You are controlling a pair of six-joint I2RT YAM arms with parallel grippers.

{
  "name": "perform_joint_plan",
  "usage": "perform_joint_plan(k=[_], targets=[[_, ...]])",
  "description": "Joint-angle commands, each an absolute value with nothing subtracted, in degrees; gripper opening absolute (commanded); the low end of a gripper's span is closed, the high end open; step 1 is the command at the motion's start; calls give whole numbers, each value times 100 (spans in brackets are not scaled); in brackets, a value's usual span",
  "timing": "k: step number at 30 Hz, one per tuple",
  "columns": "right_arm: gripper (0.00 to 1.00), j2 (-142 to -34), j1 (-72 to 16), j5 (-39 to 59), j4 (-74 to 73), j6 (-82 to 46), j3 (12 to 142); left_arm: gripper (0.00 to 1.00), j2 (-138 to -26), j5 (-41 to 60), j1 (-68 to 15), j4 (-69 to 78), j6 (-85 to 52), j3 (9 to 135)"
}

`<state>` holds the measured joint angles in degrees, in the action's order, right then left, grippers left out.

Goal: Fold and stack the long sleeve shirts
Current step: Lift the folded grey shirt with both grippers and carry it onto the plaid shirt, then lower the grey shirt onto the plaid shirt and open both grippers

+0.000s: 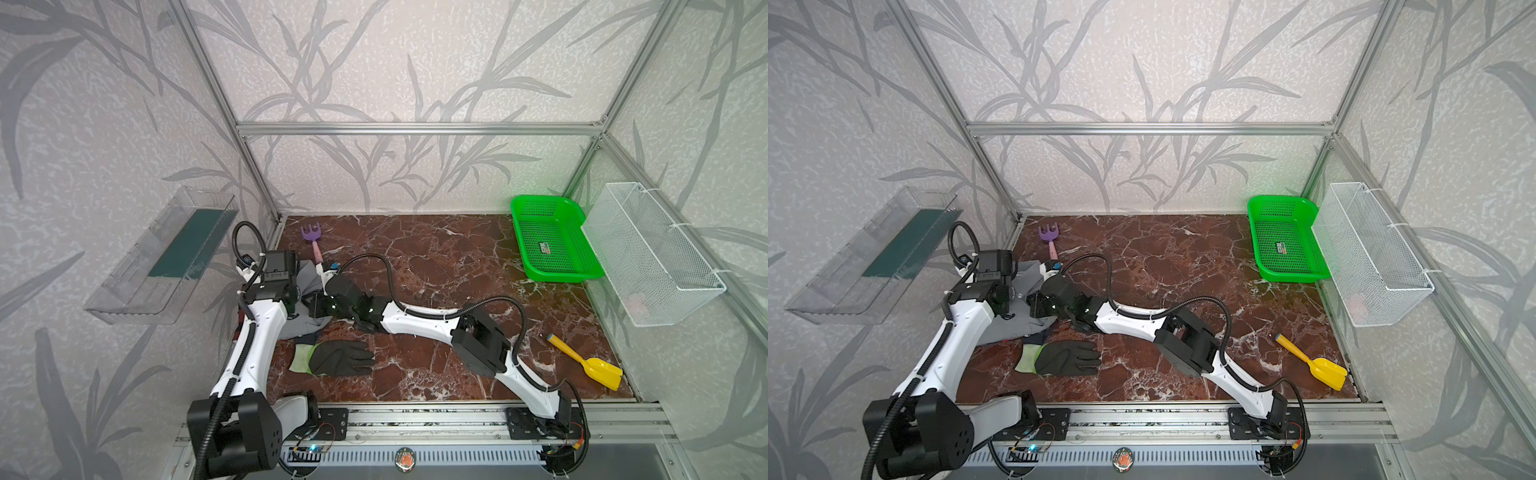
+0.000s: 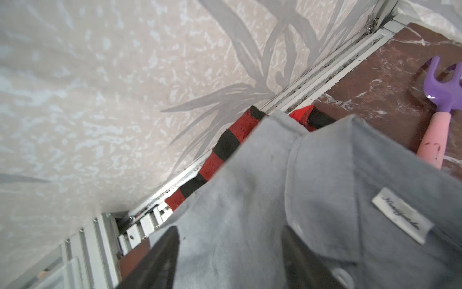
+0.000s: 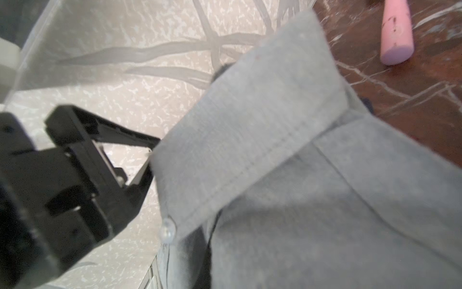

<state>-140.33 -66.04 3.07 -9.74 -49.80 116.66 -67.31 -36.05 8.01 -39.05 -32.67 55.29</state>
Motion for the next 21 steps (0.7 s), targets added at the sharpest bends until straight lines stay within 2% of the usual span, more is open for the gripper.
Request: perform_joint_plan(k=[1, 5, 10, 12, 14, 16, 21], targets=[[0, -14267, -6672, 381, -805, -5241, 12014, 97, -6561, -3619, 818, -4244, -3578, 5816], [0, -14455, -6662, 244, -1116, -5800, 12006, 99, -5987, -2767, 802, -4216, -3393, 5683], [2, -14826, -6693, 394, -706, -5830, 12693, 99, -5000, -2504, 551, -3858, -3200, 5082], [12, -14863, -6671, 422, -557, -5784, 12776, 99, -4757, -2389, 446, -3692, -3126, 4861], [27, -14865, -6663, 353, -155, -5703, 12886, 99, -4647, -2408, 395, -3683, -3087, 4807], [36, -14819, -6634, 466, -67, -5647, 12855, 99, -4613, -2432, 331, -3657, -3062, 4810], [63, -14081, -6572, 235, -333, -5145, 11963, 99, -4632, -2365, 282, -3608, -3055, 4819]])
